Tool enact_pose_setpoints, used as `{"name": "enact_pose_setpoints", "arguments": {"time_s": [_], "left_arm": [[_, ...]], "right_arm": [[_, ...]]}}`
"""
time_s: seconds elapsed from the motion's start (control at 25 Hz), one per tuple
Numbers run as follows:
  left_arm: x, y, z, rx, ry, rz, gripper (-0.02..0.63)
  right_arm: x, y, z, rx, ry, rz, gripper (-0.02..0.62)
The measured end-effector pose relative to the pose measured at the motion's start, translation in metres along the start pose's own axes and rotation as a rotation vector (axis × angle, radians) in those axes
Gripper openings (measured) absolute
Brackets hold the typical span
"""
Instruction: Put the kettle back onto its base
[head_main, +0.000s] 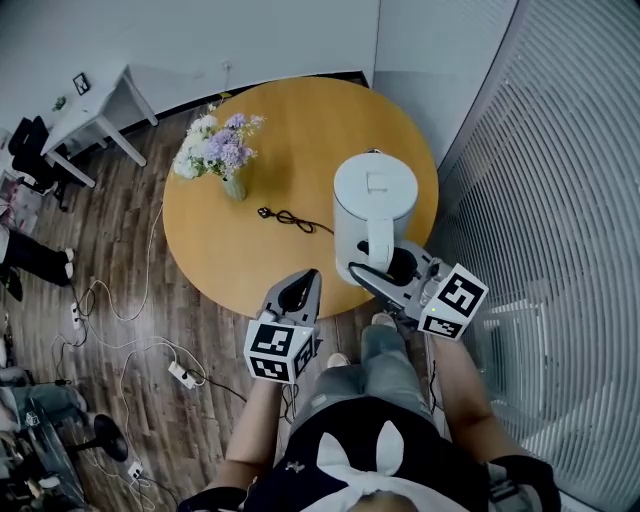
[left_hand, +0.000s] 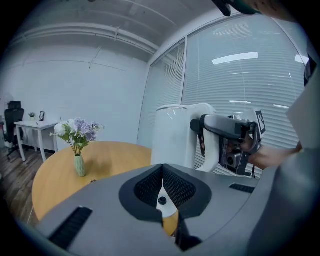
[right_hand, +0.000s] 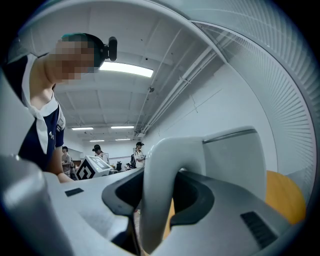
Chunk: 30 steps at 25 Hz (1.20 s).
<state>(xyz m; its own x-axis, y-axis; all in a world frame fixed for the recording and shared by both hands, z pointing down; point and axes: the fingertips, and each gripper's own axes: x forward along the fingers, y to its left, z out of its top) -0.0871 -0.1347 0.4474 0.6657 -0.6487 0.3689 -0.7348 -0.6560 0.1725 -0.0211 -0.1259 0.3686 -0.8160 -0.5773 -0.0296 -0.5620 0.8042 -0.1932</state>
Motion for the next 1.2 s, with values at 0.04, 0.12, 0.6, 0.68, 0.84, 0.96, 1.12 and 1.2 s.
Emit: {"name": "enact_pose_setpoints", "arguments": {"time_s": [0.04, 0.12, 0.6, 0.68, 0.84, 0.96, 1.12, 1.2], "left_arm": [[0.001, 0.001, 0.000, -0.004, -0.001, 0.005, 0.026], [0.003, 0.002, 0.000, -0.015, -0.004, 0.019, 0.026], [0.017, 0.015, -0.003, -0.049, 0.013, 0.102, 0.026], [0.018, 0.016, -0.004, -0.054, 0.015, 0.116, 0.026], [0.020, 0.019, -0.006, -0.064, 0.015, 0.139, 0.026], [0.021, 0.022, -0.008, -0.069, 0.020, 0.154, 0.026], [0.022, 0.022, -0.012, -0.078, 0.022, 0.173, 0.026], [0.024, 0.022, -0.014, -0.082, 0.023, 0.180, 0.026]], "right_arm": [[0.000, -0.002, -0.003, 0.007, 0.005, 0.004, 0.149], [0.001, -0.004, -0.009, 0.020, 0.017, 0.016, 0.149], [0.005, -0.031, -0.037, 0.101, 0.058, 0.072, 0.149], [0.005, -0.034, -0.041, 0.110, 0.067, 0.079, 0.149], [0.006, -0.041, -0.052, 0.127, 0.084, 0.087, 0.149], [0.006, -0.047, -0.058, 0.144, 0.092, 0.091, 0.149], [0.005, -0.050, -0.067, 0.155, 0.108, 0.102, 0.149], [0.005, -0.052, -0.072, 0.166, 0.112, 0.108, 0.149]]}}
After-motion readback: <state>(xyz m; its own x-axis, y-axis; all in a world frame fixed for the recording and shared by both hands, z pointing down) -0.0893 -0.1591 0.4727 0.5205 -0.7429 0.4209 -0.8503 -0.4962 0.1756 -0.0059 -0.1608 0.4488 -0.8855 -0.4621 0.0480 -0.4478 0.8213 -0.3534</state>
